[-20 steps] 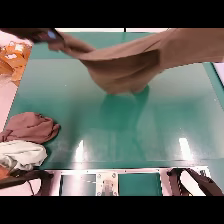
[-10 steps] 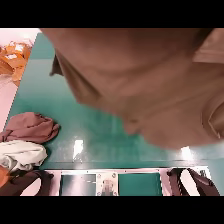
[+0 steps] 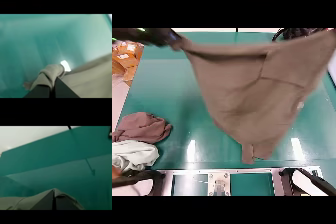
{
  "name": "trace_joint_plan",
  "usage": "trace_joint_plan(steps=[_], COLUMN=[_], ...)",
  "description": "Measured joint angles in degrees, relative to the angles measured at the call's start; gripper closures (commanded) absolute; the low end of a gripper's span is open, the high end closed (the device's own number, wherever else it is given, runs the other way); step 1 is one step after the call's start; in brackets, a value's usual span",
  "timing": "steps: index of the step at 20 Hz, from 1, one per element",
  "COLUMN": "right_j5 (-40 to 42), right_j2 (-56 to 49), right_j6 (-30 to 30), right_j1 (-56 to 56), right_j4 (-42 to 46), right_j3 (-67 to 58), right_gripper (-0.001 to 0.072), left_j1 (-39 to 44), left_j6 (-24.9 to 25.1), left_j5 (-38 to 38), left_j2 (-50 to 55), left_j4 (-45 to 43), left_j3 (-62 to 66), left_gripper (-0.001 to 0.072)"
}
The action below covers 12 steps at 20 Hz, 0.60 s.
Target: Fold the shirts.
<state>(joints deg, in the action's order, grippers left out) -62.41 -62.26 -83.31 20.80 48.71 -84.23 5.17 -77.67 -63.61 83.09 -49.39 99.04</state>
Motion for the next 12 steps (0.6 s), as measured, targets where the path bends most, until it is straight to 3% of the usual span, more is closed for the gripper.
trace_joint_plan(steps=[5,6,7,8,9,12], right_j5=[8.6,9.6,10.3,10.8,11.0,8.8], right_j2=[-15.1,-17.6,-19.8,-21.6,-22.8,-24.1], right_j6=[2.9,3.3,3.6,3.8,4.0,4.2], right_j1=[-3.9,-4.2,-4.5,-4.6,-4.6,-2.8], right_j4=[-0.5,-0.4,-0.1,0.3,1.1,5.1], right_j3=[5.0,5.4,5.7,5.9,5.9,5.2], right_gripper=[0.0695,0.0694,0.0611,0.0448,0.0379,0.0384], left_j1=[5.7,6.5,7.0,7.3,7.4,4.7], left_j6=[7.1,8.1,9.0,9.7,10.2,11.3], left_j5=[12.5,14.1,15.7,16.6,16.9,12.8], left_j2=[17.9,20.2,22.1,23.4,24.4,25.9], left_j4=[9.1,10.5,11.6,12.3,12.5,13.0], left_j3=[-1.8,-1.9,-1.9,-2.0,-1.9,0.5], left_gripper=[0.0680,0.0630,0.0281,0.0056,0.0051,0.0052])
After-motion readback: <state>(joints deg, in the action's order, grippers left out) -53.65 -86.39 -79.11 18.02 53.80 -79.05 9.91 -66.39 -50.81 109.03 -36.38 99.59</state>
